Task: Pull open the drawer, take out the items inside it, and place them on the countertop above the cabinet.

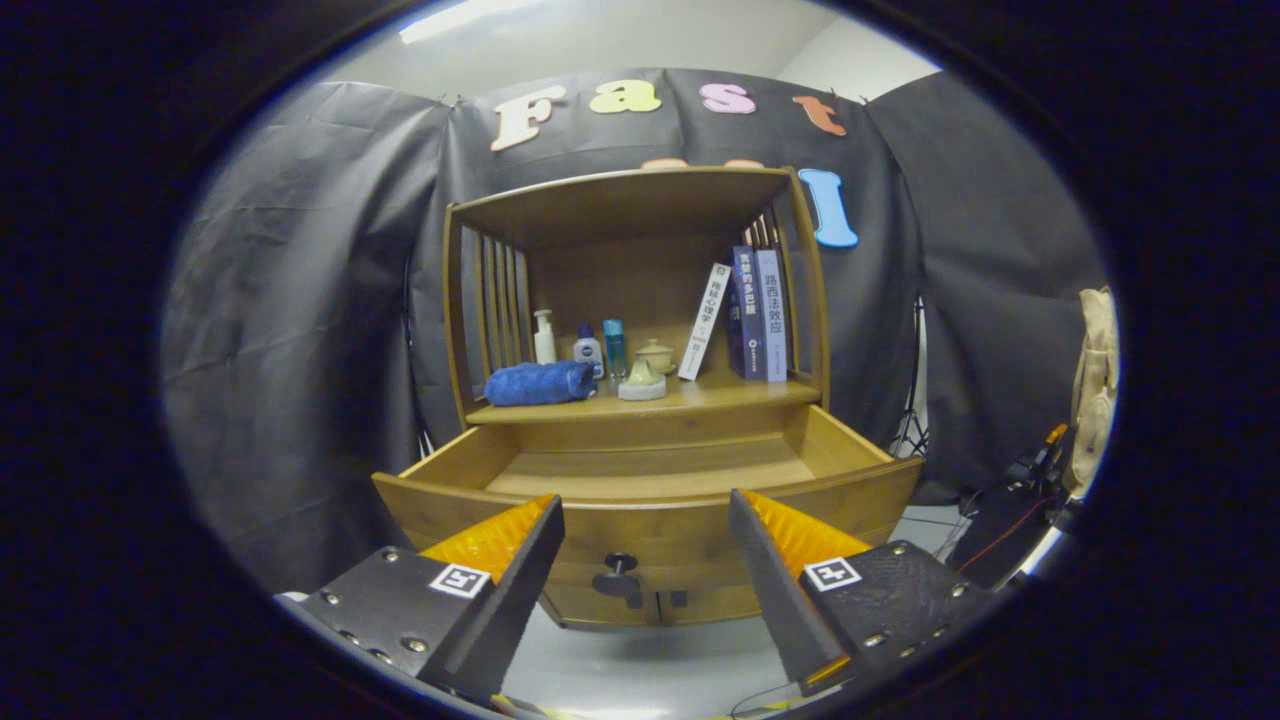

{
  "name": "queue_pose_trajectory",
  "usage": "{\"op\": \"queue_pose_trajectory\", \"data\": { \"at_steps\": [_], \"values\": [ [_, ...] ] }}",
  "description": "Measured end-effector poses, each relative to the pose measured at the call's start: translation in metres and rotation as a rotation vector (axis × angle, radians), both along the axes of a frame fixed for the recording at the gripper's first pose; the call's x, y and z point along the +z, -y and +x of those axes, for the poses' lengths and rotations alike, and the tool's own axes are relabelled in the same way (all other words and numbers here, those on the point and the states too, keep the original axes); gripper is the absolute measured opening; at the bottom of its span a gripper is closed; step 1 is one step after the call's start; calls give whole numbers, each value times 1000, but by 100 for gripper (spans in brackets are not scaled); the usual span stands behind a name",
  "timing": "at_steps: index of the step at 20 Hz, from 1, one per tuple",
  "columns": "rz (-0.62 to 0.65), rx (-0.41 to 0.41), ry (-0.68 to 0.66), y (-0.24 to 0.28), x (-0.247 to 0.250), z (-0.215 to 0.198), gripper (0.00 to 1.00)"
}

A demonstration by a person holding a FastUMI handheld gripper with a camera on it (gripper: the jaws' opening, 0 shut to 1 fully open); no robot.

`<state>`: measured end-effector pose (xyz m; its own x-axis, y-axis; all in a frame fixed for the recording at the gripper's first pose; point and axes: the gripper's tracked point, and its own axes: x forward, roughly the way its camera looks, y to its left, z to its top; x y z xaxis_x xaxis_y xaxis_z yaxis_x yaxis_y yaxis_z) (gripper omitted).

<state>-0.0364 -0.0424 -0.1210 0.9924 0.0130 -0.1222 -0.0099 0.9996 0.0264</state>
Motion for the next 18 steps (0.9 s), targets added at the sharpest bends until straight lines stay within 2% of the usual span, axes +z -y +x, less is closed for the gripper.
{"op": "queue_pose_trajectory", "data": {
  "at_steps": [8,15,18],
  "values": [
    [-4,-17,-66,-19,-69,1,98],
    [42,-38,-92,-20,-93,41,98],
    [17,-66,-152,-23,-112,64,98]
  ]
}}
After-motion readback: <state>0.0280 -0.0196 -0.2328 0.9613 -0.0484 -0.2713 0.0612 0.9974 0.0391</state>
